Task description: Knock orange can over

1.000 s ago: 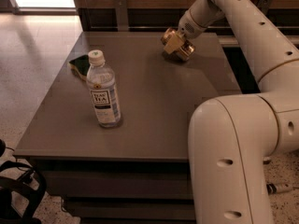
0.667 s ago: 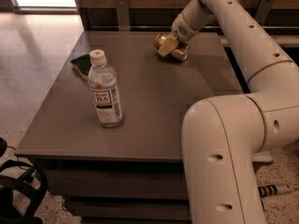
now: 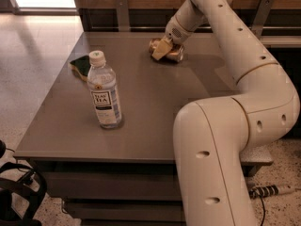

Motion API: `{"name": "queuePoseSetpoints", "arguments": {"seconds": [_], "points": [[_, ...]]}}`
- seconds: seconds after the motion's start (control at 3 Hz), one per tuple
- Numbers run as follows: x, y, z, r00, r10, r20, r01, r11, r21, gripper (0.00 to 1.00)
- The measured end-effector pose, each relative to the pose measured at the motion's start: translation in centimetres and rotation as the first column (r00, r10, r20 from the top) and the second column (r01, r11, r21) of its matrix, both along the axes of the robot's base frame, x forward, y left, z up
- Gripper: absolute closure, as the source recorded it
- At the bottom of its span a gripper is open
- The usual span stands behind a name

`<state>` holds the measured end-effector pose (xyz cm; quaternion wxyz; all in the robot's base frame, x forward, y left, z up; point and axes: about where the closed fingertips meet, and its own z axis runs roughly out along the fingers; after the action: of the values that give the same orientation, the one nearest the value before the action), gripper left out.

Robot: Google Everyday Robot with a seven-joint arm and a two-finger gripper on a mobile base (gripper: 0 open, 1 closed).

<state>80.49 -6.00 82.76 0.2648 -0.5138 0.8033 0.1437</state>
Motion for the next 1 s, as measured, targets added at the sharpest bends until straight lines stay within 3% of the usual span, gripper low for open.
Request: {"name": "queuePoseSetpoints", "arguments": {"seconds": [0.33, 1.0], "points": [[0.04, 0.10, -0.16, 1.0000, 0.001, -0.002, -0.001, 1.000, 0.000, 0.97], [0.09, 0.25, -0.22, 1.0000, 0.002, -0.005, -0.002, 1.000, 0.000, 0.53]]}}
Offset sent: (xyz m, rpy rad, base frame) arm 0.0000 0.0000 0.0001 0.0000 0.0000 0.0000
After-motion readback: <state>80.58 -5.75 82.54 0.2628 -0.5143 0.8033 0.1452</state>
